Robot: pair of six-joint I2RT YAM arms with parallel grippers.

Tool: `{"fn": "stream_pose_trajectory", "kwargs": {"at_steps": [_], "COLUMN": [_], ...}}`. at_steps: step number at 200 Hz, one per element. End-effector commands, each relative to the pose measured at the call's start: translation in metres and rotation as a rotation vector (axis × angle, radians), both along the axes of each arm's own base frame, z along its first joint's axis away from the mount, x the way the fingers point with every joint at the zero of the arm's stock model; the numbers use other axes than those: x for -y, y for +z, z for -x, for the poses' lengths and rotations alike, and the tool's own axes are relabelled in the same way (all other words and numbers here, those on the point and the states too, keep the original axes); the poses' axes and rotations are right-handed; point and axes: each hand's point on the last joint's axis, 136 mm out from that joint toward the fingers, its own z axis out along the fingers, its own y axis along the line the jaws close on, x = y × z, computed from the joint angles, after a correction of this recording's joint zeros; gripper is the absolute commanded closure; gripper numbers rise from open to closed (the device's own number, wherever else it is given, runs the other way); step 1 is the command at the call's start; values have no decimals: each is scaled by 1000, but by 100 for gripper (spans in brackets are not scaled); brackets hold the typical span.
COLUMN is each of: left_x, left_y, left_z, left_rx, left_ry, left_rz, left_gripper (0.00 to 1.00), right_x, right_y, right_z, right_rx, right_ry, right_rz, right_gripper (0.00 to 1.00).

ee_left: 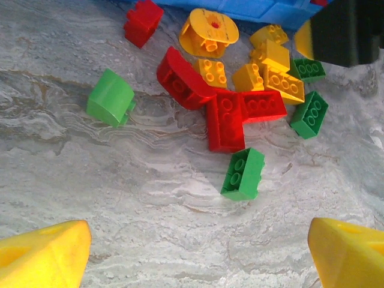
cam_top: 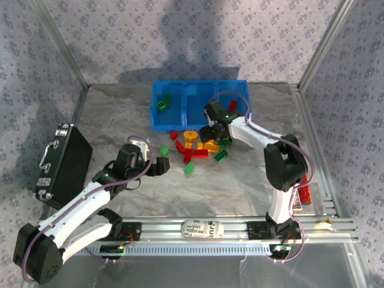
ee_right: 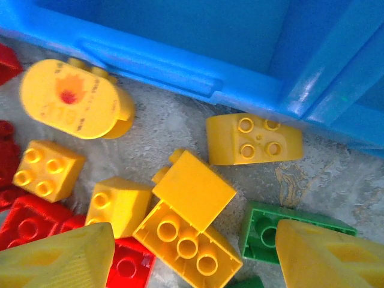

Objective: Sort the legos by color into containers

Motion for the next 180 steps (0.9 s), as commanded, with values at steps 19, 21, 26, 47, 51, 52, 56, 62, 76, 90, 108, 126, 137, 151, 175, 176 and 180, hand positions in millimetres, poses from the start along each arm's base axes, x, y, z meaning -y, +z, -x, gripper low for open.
{"fn": "stream_pose_trajectory", "kwargs": {"at_steps": [19,21,26,47,51,52,56,62,76,90,108,126,137,151,175,176,180], "left_x": [6,6,6,7,7,7,7,7,8,8,7,6,6,5,6,6,6], "left_y": [12,12,12,12,11,11,10,11,11,11,10,8,8,7,6,6,6], "left_z": [-6,-7,-7,-8,-8,-8,-8,-9,-10,-10,-10,-9,-9,-9,-10,-10,-10], "left_rx": [39,40,40,41,40,41,39,42,41,43,44,41,41,41,42,43,43], "left_ry": [17,18,19,16,16,16,16,13,13,13,15,16,18,18,18,18,18], "left_rz": [15,14,16,12,11,11,7,7,2,2,-1,-5,-7,-10,-11,-10,-11], "left_gripper": [7,7,7,7,7,7,7,7,7,7,7,7,7,7,7,7,7], "right_x": [3,4,2,1,0,-1,-2,-3,-6,-10,-9,-8,-7,-6,-6,-6,-6], "right_y": [-12,-13,-14,-17,-18,-18,-19,-20,-24,-28,-34,-40,-43,-46,-51,-51,-52], "right_z": [-8,-8,-8,-7,-6,-6,-6,-6,-7,-8,-9,-7,-7,-8,-9,-9,-10], "right_rx": [-26,-27,-28,-36,-37,-38,-41,-44,-53,-59,-67,-88,-88,-86,-90,-90,-90], "right_ry": [-137,-142,-147,-165,-166,-167,-167,-172,-177,-178,-196,-209,-219,-235,-253,-253,-254], "right_rz": [28,28,26,27,26,26,24,22,18,17,33,43,49,59,57,57,58], "right_gripper": [29,29,29,28,28,28,28,28,28,28,30,32,34,35,36,36,36]}}
